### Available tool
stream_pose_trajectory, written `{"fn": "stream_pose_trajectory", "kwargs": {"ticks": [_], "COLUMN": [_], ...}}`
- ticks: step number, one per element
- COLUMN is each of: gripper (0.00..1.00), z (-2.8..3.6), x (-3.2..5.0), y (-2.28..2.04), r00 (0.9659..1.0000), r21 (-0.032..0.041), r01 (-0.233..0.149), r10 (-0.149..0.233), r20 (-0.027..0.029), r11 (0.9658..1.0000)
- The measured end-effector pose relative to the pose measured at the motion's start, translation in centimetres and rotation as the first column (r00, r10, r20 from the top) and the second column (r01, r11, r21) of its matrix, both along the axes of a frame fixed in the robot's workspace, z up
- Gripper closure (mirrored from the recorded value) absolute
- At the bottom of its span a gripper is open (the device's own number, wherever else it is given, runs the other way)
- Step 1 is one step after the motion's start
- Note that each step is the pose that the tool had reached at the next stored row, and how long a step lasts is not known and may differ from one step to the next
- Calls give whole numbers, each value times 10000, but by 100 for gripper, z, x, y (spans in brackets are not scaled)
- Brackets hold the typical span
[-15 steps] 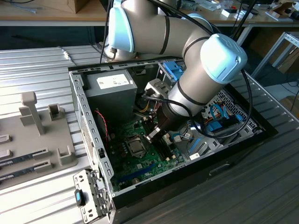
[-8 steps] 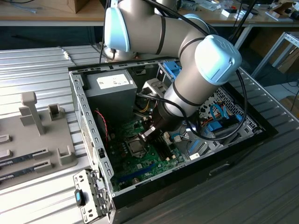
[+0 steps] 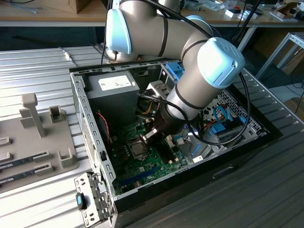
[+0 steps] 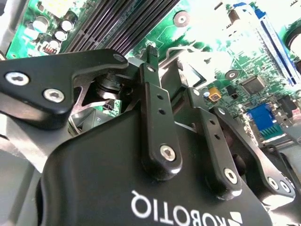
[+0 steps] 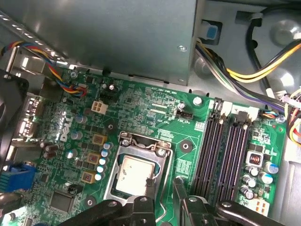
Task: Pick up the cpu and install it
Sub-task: 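Install the first cpu locking lever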
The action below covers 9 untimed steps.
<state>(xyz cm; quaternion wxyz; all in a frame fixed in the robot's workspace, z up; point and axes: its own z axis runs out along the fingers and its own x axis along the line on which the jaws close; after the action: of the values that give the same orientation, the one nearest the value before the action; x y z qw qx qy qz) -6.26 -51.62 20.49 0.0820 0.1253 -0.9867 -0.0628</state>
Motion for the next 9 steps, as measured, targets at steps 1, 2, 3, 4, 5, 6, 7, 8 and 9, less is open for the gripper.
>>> {"fn": "stream_pose_trajectory", "kwargs": {"ticks": [1,2,3,4,5,6,7,8,9], "gripper": [70,70,70,70,70,70,70,70,70], "z": [0,1,1,1,-1,-3,-8,-11,-12], "x": [-1,-1,-1,0,0,0,2,2,2], "y": [-15,-18,-17,-18,-18,-19,-19,-19,-19], "r00": [10000,10000,10000,10000,10000,10000,10000,10000,10000], "r21": [-1,-1,-2,-1,1,-1,-1,-1,0], "r01": [1,1,1,1,1,1,1,1,1], "r10": [-1,-1,-1,-1,-1,-1,-1,-1,-1], "r20": [-1,-1,-1,0,0,-1,-1,-1,-1], "r11": [10000,10000,10000,10000,10000,10000,10000,10000,10000]}}
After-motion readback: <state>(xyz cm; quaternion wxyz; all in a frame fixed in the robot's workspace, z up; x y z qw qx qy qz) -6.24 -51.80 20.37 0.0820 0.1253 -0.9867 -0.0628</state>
